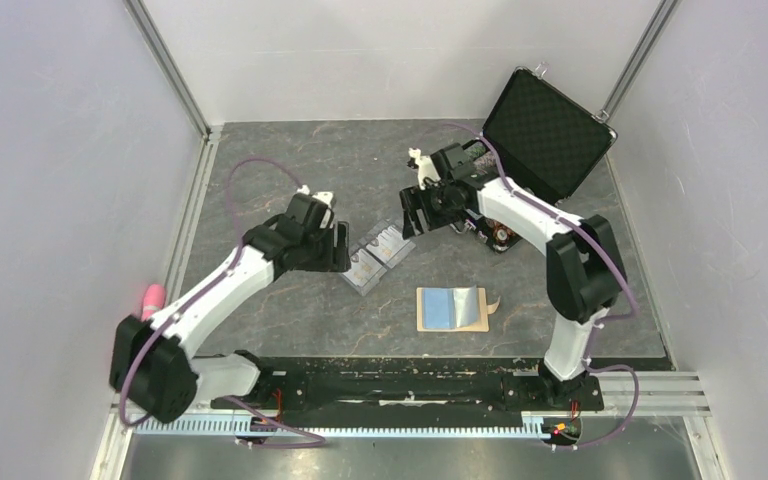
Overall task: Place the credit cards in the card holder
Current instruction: Move the storage box to the center of the board.
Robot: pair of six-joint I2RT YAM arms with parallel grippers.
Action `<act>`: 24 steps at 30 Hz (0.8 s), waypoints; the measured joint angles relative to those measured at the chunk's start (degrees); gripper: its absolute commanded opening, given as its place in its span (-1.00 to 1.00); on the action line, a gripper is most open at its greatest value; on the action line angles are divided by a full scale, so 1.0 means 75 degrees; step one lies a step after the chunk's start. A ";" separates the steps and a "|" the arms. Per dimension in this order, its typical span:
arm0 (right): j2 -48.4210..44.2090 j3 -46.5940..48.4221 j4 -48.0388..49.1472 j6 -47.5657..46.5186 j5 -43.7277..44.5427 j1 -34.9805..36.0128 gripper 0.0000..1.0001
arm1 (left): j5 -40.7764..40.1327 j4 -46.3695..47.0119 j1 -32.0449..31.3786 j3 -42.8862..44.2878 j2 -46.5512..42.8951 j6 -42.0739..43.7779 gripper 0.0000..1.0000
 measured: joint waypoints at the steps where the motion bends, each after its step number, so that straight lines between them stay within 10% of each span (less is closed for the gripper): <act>1: 0.0210 0.0297 -0.0099 -0.0067 0.0117 0.0050 0.55 | 0.0146 0.0117 0.0000 -0.0157 -0.0364 -0.0216 0.56; 8: 0.1667 0.1929 -0.0391 -0.0449 0.0766 0.0391 0.24 | 0.0662 0.0635 0.0000 -0.1285 -0.1725 -0.1268 0.64; 15: 0.2457 0.2355 -0.0784 -0.0455 0.1527 0.0746 -0.56 | 0.0935 0.0705 0.0000 -0.2031 -0.2092 -0.1888 0.67; 24: 0.1938 0.1661 -0.1035 0.0047 0.2168 0.0781 -0.73 | 0.0726 0.0667 0.0000 -0.2078 -0.1897 -0.2433 0.69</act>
